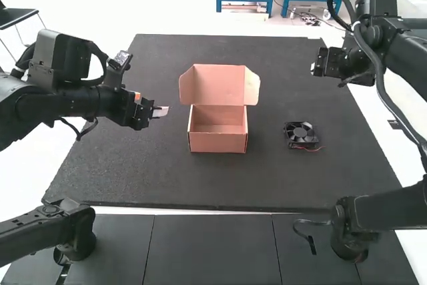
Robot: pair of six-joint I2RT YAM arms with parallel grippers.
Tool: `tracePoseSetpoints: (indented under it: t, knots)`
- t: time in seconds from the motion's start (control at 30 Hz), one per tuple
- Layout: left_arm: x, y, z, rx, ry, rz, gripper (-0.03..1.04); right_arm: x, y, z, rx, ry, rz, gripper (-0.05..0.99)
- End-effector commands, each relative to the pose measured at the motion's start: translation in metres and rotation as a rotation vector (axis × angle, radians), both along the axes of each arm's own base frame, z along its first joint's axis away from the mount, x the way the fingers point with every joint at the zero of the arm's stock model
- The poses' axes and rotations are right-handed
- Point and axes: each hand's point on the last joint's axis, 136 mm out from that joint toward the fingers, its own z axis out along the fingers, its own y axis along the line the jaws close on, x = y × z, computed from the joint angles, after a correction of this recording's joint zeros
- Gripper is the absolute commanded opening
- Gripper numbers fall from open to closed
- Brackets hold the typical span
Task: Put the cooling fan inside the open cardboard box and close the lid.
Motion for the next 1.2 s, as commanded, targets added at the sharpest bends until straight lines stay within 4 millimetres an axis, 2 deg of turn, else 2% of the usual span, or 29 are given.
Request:
tracePoseSetpoints:
  t: [0.0,0.13,0.23,0.37,0.53,0.73,0.97,1.17]
  knots:
    - [0.000,0.005,0.014,0.013,-0.051,0.010,0.97,0.000,-0.024,-0.020,-0.033,0.061,-0.031,0.91]
    - [0.001,0.007,0.019,0.020,-0.062,0.020,0.97,-0.008,-0.049,-0.047,-0.063,0.160,-0.050,0.90]
    - [0.001,0.008,0.019,0.032,-0.069,0.020,0.97,-0.017,-0.059,-0.068,-0.087,0.244,-0.023,0.90]
    - [0.002,0.010,0.022,0.040,-0.081,0.026,0.97,-0.032,-0.053,-0.092,-0.078,0.364,0.057,0.90]
    - [0.004,0.011,0.027,0.042,-0.098,0.033,0.97,-0.038,-0.046,-0.112,-0.070,0.464,0.147,0.90]
    - [0.005,0.012,0.035,0.034,-0.114,0.037,0.97,-0.023,-0.044,-0.121,-0.044,0.509,0.171,0.90]
    - [0.004,0.010,0.036,0.035,-0.119,0.027,0.97,0.005,-0.044,-0.127,-0.003,0.517,0.170,0.90]
    - [0.004,0.010,0.035,0.042,-0.119,0.023,0.97,0.016,-0.046,-0.136,0.006,0.540,0.173,0.90]
